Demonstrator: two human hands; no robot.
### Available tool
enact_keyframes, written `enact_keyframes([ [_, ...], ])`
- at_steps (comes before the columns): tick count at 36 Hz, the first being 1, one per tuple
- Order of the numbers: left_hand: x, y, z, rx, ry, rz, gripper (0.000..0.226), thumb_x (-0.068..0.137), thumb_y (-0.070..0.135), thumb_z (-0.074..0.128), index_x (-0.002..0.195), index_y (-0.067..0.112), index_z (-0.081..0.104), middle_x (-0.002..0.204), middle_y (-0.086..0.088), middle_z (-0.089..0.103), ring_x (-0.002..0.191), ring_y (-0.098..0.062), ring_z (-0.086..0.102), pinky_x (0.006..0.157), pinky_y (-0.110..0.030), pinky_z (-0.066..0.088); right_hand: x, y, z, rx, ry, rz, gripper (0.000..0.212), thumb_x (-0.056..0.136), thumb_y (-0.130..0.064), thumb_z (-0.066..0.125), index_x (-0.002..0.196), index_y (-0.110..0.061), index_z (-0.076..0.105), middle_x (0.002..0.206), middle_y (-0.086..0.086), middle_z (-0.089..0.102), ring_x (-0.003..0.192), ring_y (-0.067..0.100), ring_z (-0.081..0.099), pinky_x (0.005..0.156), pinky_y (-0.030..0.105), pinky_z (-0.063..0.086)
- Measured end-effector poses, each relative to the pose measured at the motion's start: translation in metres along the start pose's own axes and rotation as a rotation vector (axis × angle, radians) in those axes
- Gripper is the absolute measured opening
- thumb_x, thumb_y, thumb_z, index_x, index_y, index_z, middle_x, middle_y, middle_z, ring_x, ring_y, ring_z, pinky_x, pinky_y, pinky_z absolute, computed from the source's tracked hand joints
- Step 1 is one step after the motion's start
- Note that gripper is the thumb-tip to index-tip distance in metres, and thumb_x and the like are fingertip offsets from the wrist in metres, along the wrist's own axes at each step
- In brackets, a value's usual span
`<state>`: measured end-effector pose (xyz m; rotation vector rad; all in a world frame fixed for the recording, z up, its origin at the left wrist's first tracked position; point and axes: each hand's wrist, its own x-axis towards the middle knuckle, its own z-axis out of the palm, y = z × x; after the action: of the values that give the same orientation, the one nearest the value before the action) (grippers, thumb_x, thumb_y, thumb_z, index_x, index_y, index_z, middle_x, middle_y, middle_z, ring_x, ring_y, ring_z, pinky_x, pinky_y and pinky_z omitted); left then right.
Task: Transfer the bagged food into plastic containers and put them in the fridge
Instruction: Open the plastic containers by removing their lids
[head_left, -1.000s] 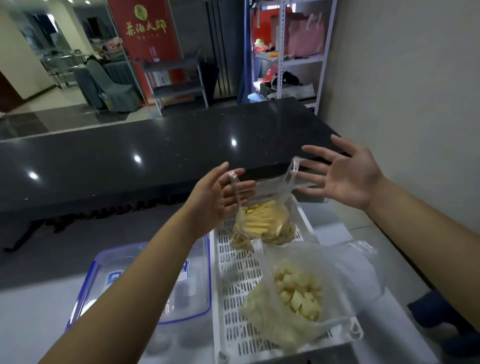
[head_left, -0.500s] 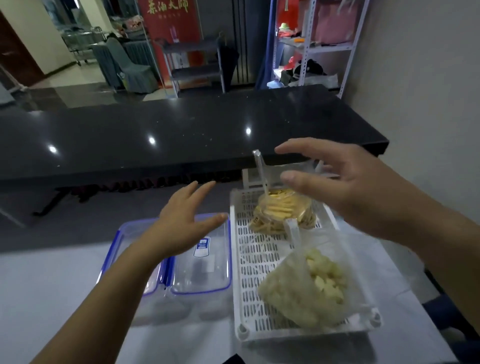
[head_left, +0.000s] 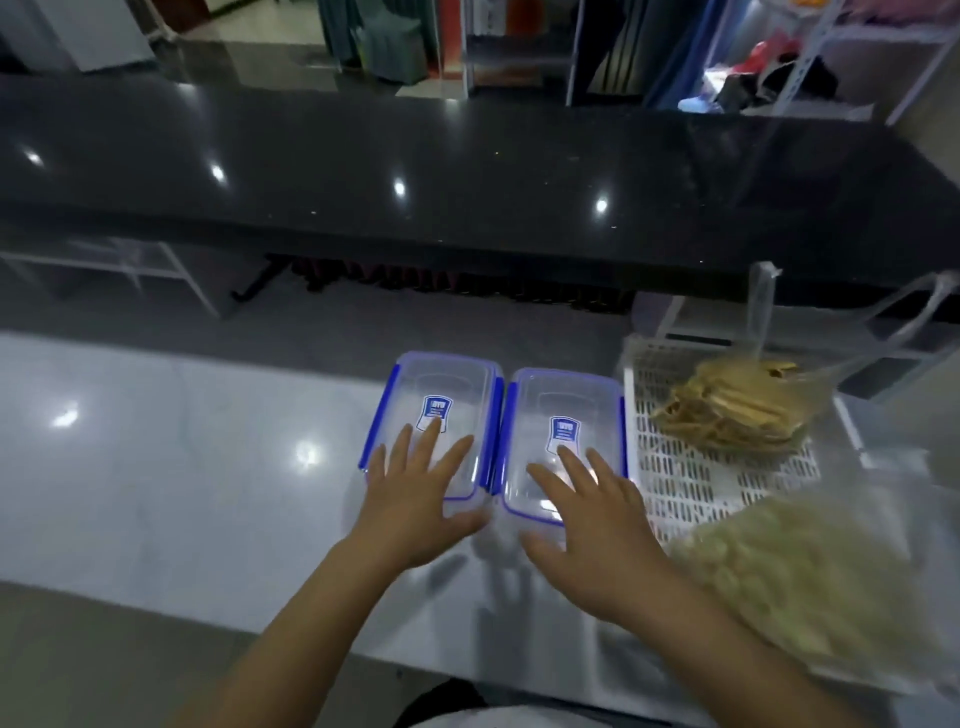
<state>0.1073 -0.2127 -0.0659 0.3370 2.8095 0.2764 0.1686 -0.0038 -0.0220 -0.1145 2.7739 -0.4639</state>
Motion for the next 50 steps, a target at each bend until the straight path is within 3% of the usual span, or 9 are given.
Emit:
enact_keyframes([
  [18, -0.017, -0.099, 0.008, 0.042, 0.077, 0.108, 0.079, 0.086, 0.081, 0.011, 0.154, 0.05, -0.016, 0.168, 0.008, -0.016, 0.154, -0.019, -0.019, 0.125, -0.047, -0.007, 0.019, -0.034, 0.047, -0.149, -0.04, 0.09, 0.075, 0.093, -0.069, 0.04, 0.15, -0.058, -0.006, 0.16, -0.016, -0.027, 0.149, 0.024, -0.028, 0.119, 0.06, -0.012],
  [28, -0.042, -0.145, -0.005, 0.016, 0.005, 0.085, 0.079, 0.091, 0.078, 0.028, 0.149, 0.054, -0.021, 0.167, 0.01, -0.019, 0.153, -0.017, -0.022, 0.123, -0.046, -0.009, 0.009, -0.028, 0.044, -0.053, -0.059, 0.053, 0.07, 0.092, -0.065, 0.046, 0.143, -0.065, -0.002, 0.161, -0.025, -0.017, 0.145, 0.006, -0.033, 0.12, 0.051, -0.016],
  [31, -0.042, -0.151, -0.016, -0.125, -0.04, 0.103, 0.082, 0.089, 0.076, 0.042, 0.153, 0.056, -0.005, 0.168, 0.013, -0.011, 0.155, -0.017, -0.013, 0.125, -0.047, 0.0, 0.012, -0.044, 0.036, 0.003, -0.043, 0.114, 0.067, 0.092, -0.064, 0.048, 0.148, -0.059, 0.011, 0.165, -0.02, -0.005, 0.151, 0.011, -0.02, 0.122, 0.051, -0.007],
  [35, -0.034, -0.168, -0.038, -0.431, 0.115, 0.051, 0.078, 0.089, 0.059, 0.063, 0.153, 0.05, 0.02, 0.166, 0.014, 0.016, 0.152, -0.016, 0.016, 0.121, -0.048, 0.026, 0.019, -0.086, 0.033, 0.185, 0.152, 0.112, 0.063, 0.092, -0.058, 0.054, 0.149, -0.049, 0.029, 0.164, -0.017, 0.017, 0.153, 0.011, 0.003, 0.124, 0.048, 0.008],
  [37, -0.027, -0.179, -0.046, -0.647, 0.174, -0.002, 0.067, 0.09, 0.048, 0.068, 0.146, 0.049, 0.031, 0.15, 0.024, 0.038, 0.134, 0.002, 0.04, 0.103, -0.033, 0.049, 0.027, -0.108, 0.037, 0.346, 0.197, 0.075, 0.065, 0.09, -0.056, 0.058, 0.149, -0.049, 0.031, 0.159, -0.023, 0.021, 0.149, 0.003, 0.013, 0.122, 0.038, 0.018],
  [40, -0.014, -0.189, -0.052, -1.008, 0.152, -0.217, 0.055, 0.094, 0.04, 0.067, 0.143, 0.045, 0.041, 0.126, 0.028, 0.049, 0.101, 0.007, 0.057, 0.06, -0.008, 0.05, 0.051, -0.136, 0.042, 0.747, 0.164, 0.146, 0.064, 0.091, -0.047, 0.065, 0.147, -0.052, 0.034, 0.145, -0.029, 0.03, 0.136, -0.002, 0.032, 0.103, 0.025, 0.037],
  [44, -0.002, -0.201, -0.05, -1.274, 0.037, -0.361, 0.041, 0.098, 0.02, 0.064, 0.137, 0.032, 0.057, 0.119, 0.003, 0.072, 0.094, -0.015, 0.071, 0.058, -0.025, 0.06, 0.086, -0.159, 0.048, 1.191, 0.078, 0.401, 0.051, 0.096, -0.028, 0.065, 0.143, -0.037, 0.048, 0.13, -0.014, 0.055, 0.109, 0.014, 0.061, 0.067, 0.023, 0.052],
  [47, -0.008, -0.205, -0.048, -1.333, 0.039, -0.342, 0.039, 0.096, 0.012, 0.066, 0.129, 0.032, 0.064, 0.106, 0.001, 0.077, 0.089, -0.019, 0.076, 0.063, -0.03, 0.061, 0.097, -0.164, 0.055, 1.42, 0.11, 0.512, 0.036, 0.095, -0.018, 0.066, 0.129, -0.028, 0.062, 0.1, 0.0, 0.075, 0.083, 0.02, 0.073, 0.061, 0.033, 0.06],
  [50, -0.02, -0.208, -0.042, -1.387, 0.021, -0.337, 0.039, 0.094, 0.015, 0.07, 0.128, 0.032, 0.065, 0.105, 0.001, 0.078, 0.09, -0.021, 0.076, 0.064, -0.032, 0.062, 0.093, -0.161, 0.064, 1.405, 0.174, 0.563, 0.031, 0.094, -0.018, 0.067, 0.124, -0.027, 0.066, 0.096, 0.003, 0.076, 0.078, 0.022, 0.074, 0.06, 0.031, 0.06],
])
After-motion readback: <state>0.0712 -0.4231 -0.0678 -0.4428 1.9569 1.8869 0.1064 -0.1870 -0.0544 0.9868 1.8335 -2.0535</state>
